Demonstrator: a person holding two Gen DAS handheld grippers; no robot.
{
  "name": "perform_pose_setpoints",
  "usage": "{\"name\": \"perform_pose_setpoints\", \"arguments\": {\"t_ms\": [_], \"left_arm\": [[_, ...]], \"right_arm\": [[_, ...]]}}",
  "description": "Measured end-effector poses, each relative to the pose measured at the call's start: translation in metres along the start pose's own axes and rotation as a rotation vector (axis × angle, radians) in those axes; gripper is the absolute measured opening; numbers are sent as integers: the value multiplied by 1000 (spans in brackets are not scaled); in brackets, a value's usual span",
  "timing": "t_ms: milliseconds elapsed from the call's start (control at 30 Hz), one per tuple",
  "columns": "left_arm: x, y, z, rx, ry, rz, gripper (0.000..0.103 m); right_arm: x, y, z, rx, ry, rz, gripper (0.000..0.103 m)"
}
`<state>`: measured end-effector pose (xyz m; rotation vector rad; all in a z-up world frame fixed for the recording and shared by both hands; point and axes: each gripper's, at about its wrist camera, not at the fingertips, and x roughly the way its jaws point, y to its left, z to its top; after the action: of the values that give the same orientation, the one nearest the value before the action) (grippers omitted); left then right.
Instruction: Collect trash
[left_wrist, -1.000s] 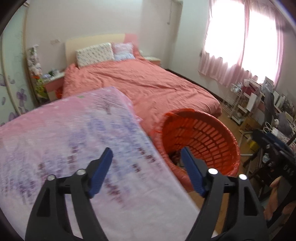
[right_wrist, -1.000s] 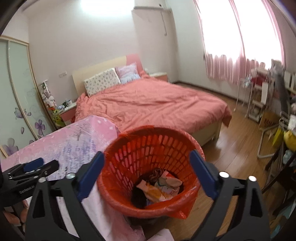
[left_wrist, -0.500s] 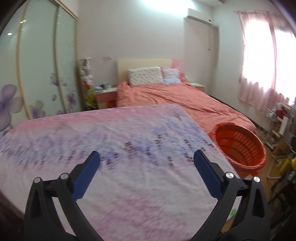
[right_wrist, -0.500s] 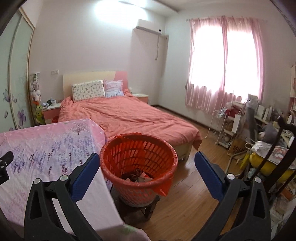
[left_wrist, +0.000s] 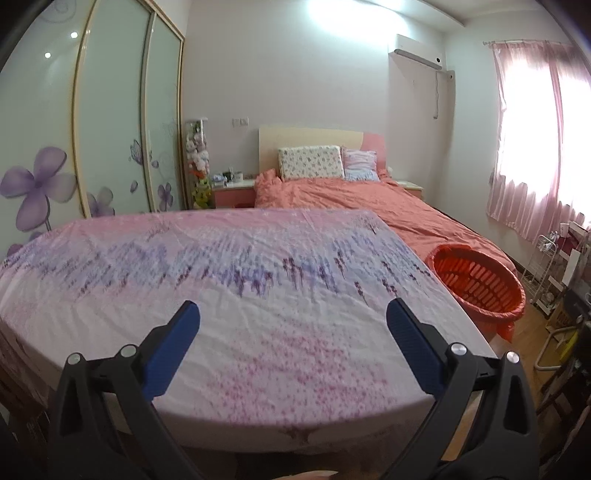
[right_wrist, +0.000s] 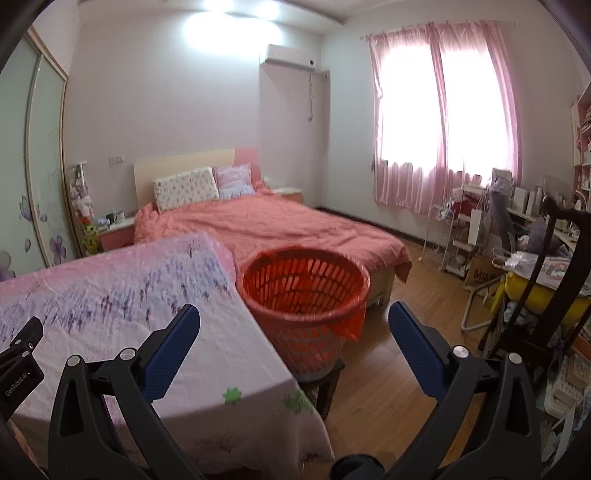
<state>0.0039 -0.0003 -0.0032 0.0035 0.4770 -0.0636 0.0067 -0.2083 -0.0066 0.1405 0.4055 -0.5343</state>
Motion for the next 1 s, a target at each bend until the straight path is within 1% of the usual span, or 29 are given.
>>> {"name": "perform_pose_setpoints", "arguments": {"t_ms": [100,200,367,600,767,1000], "left_arm": [[-1,0,-5,1,15,6,99],[-2,-1,-6,-5,22,6,99],[-6,-1,-4,-1,15,15,99],[-9,-6,-2,7,10,7,99],[-12,-11,3,23,-13,35,99],[-14,-17,5,44,-25,60,99]], "right_arm": [[1,3,-4,-14,47,-11,101],[1,5,-4,-17,73,-11,101],[-9,8,-9,-15,77,9,101],[-9,9,-11,-2,97,33,101],[-9,9,-10,0,91,10,101],[-8,7,-9,4,94,-4,101]]}}
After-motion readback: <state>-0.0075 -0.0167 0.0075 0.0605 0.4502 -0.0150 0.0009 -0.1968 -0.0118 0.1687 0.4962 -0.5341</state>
